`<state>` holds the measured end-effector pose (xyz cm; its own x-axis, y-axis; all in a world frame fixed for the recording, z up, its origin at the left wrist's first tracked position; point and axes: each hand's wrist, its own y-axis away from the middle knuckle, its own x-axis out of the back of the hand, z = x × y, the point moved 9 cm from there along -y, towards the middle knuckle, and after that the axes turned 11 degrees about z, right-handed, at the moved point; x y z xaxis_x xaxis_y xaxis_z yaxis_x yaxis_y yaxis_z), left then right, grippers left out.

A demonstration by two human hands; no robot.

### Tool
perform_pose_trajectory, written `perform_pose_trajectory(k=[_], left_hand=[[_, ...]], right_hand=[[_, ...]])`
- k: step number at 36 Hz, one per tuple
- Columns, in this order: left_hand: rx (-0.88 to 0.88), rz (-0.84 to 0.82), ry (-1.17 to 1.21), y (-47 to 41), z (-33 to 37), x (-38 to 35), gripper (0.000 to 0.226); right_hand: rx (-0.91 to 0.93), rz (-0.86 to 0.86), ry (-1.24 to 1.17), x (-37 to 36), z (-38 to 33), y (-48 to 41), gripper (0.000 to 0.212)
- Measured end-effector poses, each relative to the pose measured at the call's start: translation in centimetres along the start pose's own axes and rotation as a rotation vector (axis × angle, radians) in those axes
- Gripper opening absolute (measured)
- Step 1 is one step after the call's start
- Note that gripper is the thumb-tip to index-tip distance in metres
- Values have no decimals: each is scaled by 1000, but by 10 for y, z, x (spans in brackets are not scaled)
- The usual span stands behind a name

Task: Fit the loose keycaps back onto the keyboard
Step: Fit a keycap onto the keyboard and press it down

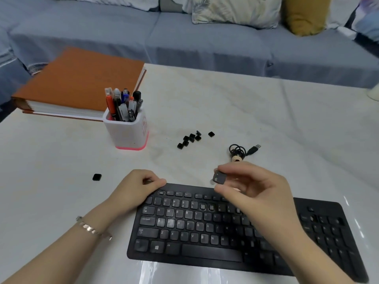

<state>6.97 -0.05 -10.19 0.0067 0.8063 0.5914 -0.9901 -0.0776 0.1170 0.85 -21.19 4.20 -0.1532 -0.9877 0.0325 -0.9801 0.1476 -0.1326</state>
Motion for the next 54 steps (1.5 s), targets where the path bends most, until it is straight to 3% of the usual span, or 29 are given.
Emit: perform_pose_trajectory(k=[8,11,14,18,21,24,31,39,47,50,54], left_hand=[[20,21,21,6,1,-2,20],[50,52,59,6,-1,0,16],[74,64,85,9,-1,-2,11],[101,152,150,15,4,-1,14],[103,233,173,20,4,0,17],[103,297,192,22,4,2,21],[91,349,240,23,12,6,22],[98,387,286,1,20,12,2],[108,323,195,-11,9,14,13],[37,295,118,-11,15,15,18],[-36,290,14,-10,20,12,8]], right_hand=[[12,-22,166,11,38,1,30],[80,-46,448,26,59,-2,30],[135,-64,738,48,78,-7,15],[101,-15,949,86,97,-21,15],[3,-73,1119,104,119,-25,10],[48,-111,1244,108,125,-25,15],[113,-94,1160,103,113,-29,15],[157,-41,1065,94,101,-56,18],[127,-11,1027,84,115,-74,17],[135,120,905,92,104,-68,12],[66,219,630,90,90,-53,6]])
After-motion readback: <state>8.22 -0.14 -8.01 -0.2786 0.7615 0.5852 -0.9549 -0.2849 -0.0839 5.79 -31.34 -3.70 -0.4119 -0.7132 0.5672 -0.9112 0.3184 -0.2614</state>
